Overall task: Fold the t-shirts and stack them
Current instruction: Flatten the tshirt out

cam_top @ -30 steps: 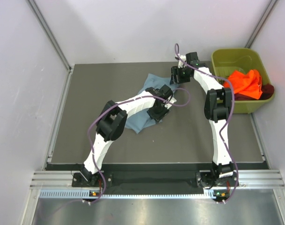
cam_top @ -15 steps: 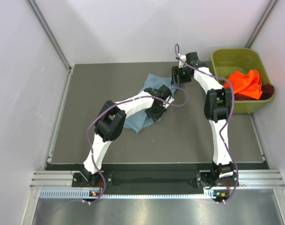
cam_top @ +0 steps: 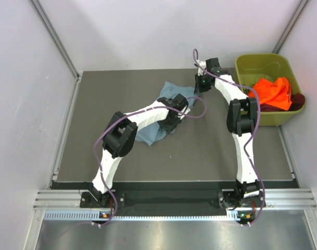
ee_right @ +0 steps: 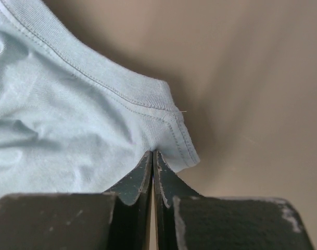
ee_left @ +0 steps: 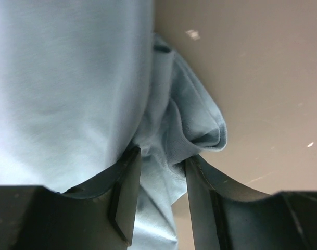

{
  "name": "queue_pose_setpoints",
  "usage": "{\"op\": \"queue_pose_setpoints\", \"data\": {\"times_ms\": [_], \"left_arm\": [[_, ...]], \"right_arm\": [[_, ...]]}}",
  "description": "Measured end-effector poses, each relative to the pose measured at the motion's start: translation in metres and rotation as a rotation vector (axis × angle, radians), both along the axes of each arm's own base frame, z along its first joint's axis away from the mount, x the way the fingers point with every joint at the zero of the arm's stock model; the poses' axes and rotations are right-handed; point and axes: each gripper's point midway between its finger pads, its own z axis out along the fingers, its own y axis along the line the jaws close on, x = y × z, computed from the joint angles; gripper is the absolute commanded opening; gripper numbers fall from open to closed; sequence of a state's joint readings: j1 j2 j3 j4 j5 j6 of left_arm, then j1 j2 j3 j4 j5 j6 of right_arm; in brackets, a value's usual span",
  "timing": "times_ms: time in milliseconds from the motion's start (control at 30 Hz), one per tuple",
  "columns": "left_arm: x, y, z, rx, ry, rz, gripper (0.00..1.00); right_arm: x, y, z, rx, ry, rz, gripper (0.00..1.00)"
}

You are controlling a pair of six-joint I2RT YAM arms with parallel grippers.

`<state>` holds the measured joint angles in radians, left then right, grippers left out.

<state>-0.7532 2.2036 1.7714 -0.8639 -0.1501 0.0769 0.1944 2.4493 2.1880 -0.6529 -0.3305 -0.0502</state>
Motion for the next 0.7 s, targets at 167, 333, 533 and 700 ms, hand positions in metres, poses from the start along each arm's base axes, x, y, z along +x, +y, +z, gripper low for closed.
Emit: {"op": "queue_pose_setpoints", "data": {"times_ms": [167,333,533,700], "left_arm": [[0.007,0.014,0.018,0.020,-0.052,0.005,0.46],[0.006,0.026,0.028,0.034,-0.075,0.017,0.45],[0.000,0.038,0.016,0.066,-0.047,0.026,0.41],[0.000,0.040,0.014,0.065,-0.042,0.032,0.21]], "right_arm": [[0.000,0.002,0.001,0.010,0.001,0.005,0.27],[0.000,0.001,0.000,0.000,0.001,-0.005,0.43],[-0.001,0.005,-0.001,-0.019,-0.006,0.006,0.24],[-0.003,0.011,-0.001,-0.024,-0.009,0.026,0.00]]}}
